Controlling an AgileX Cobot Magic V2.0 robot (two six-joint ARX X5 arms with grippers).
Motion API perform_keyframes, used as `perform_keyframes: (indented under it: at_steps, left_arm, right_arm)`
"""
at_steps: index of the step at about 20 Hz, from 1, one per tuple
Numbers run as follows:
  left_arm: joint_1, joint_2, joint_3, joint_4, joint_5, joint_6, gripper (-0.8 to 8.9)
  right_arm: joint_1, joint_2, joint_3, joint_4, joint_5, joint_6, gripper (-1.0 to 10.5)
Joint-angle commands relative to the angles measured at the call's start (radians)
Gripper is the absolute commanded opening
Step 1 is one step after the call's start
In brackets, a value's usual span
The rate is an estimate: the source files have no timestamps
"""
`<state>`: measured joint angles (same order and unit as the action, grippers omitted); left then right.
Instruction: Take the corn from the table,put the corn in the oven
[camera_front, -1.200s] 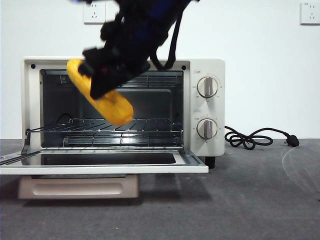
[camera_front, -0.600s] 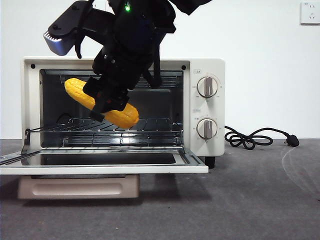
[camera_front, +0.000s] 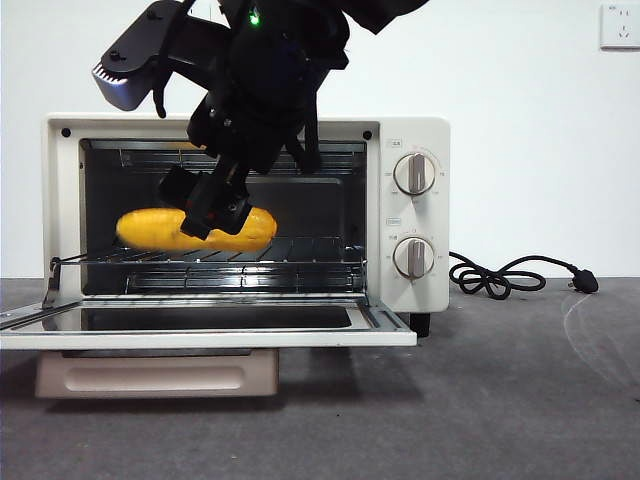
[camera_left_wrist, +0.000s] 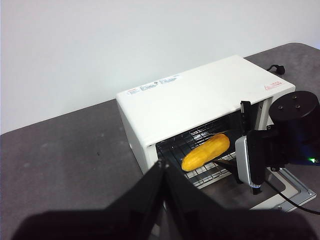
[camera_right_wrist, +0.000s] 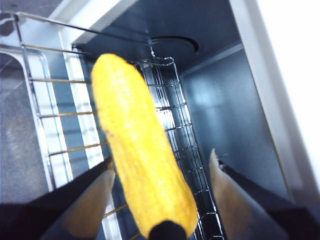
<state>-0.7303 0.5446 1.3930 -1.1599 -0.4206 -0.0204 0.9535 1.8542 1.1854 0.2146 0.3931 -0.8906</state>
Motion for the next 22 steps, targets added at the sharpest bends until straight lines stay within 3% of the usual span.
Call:
perform_keyframes:
  at_steps: [1,7,16,20,22]
  left_arm:
    - [-0.003,-0.006,-0.008,-0.004,-0.003,-0.010,-0.06]
    - [-0.003,-0.006,-0.008,-0.022,-0.004,-0.010,-0.06]
    - [-0.003,-0.005,-0.011,0.019,-0.029,0.000,-0.06]
    - [-0.009,0.024,-0.011,0.064,-0.029,0.030,-0.06]
    - [-0.016,0.059,-0.012,0.082,-0.025,0.045,-0.06]
  right_arm:
    - [0.000,0.015,0.006,-0.004,0.001,0.009,3.2]
    - [0.011,0.015,0.006,-0.004,0.005,0.061,3.2]
    - [0.154,0.013,0.006,-0.026,0.177,0.135,3.1]
    - [0.235,-0.022,0.006,-0.146,0.191,0.236,-0.2]
    - [0.269,-0.055,0.006,-0.212,0.190,0.288,-0.1]
